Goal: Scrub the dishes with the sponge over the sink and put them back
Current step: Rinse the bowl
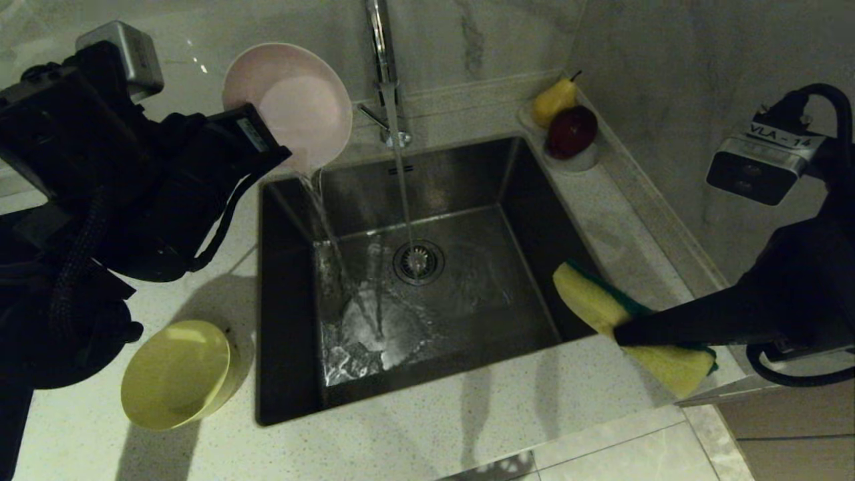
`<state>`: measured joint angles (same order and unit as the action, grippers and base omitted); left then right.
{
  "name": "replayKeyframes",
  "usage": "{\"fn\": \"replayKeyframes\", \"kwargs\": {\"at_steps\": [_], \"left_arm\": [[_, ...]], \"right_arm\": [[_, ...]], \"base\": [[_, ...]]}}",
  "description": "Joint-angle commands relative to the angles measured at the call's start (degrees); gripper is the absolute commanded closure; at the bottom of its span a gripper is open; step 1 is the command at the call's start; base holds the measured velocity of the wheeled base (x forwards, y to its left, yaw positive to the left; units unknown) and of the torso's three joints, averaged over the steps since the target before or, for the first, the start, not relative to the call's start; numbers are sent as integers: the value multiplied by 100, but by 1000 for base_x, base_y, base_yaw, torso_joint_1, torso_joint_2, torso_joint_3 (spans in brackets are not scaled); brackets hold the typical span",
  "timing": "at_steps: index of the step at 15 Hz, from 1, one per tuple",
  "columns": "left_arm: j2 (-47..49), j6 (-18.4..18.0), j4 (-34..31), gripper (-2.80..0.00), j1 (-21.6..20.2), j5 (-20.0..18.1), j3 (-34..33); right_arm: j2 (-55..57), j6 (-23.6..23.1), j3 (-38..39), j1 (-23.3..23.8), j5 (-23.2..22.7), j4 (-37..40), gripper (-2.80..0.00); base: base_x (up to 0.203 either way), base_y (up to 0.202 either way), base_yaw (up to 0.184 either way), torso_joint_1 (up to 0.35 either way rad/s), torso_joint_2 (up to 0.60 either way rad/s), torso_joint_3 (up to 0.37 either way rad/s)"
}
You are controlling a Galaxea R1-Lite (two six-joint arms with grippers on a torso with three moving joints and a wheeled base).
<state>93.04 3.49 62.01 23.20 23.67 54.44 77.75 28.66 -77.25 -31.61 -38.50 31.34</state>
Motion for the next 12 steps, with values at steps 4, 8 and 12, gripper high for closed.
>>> {"fn": "replayKeyframes", "kwargs": {"at_steps": [4,8,12], "left_arm": [[58,-469,1329,0,9,-511,-345],[-119,-862,1697,0,9,-774,-363],[-616,-896,1693,0,9,-1091,-493]], "right_arm": [[21,43,17,15,-237,12,0],[38,43,35,15,-263,3,0],[118,43,62,217,-432,-5,0]], "base": [[0,0,0,0,0,0],[0,0,0,0,0,0],[0,0,0,0,0,0]]}}
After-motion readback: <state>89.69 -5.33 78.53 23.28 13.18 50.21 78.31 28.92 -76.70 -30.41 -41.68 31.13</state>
